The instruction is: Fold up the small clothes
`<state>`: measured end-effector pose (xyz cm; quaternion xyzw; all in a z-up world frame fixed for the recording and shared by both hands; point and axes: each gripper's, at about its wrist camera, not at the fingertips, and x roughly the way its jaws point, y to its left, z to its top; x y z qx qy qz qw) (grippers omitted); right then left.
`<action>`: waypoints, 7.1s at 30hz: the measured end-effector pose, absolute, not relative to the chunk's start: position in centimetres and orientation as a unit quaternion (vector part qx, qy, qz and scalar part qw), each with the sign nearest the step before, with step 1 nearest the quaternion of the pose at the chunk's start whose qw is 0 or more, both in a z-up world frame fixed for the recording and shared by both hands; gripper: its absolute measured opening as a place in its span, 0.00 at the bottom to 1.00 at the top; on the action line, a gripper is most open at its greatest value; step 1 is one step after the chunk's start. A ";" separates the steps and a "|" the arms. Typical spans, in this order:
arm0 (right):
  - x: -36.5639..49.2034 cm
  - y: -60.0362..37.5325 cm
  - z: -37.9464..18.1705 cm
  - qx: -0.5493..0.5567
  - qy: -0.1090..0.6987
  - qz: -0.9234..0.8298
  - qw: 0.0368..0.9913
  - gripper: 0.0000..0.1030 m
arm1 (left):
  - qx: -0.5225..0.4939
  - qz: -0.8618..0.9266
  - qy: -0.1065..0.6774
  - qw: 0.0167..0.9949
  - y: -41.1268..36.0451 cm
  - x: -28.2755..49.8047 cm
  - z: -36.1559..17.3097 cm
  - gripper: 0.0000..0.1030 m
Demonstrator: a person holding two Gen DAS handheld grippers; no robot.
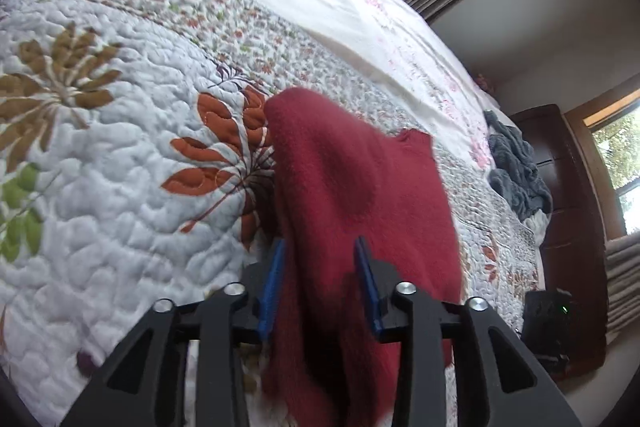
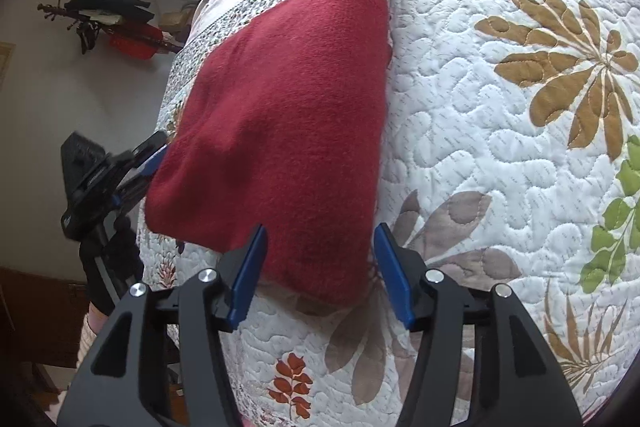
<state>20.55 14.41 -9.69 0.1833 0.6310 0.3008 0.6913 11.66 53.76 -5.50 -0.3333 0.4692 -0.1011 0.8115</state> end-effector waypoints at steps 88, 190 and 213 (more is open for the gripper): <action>18.4 14.0 -12.8 0.140 0.653 0.259 0.698 0.49 | -0.227 -0.075 0.528 0.815 50.2 10.2 -10.4 0.34; 2.5 -8.9 -12.1 0.282 0.602 0.254 0.703 0.22 | -0.195 -0.144 0.521 0.818 29.4 -5.2 -8.8 0.58; 0.9 -7.1 -11.8 0.238 0.609 0.187 0.733 0.49 | -0.185 -0.118 0.531 0.819 30.1 -7.4 -9.0 0.58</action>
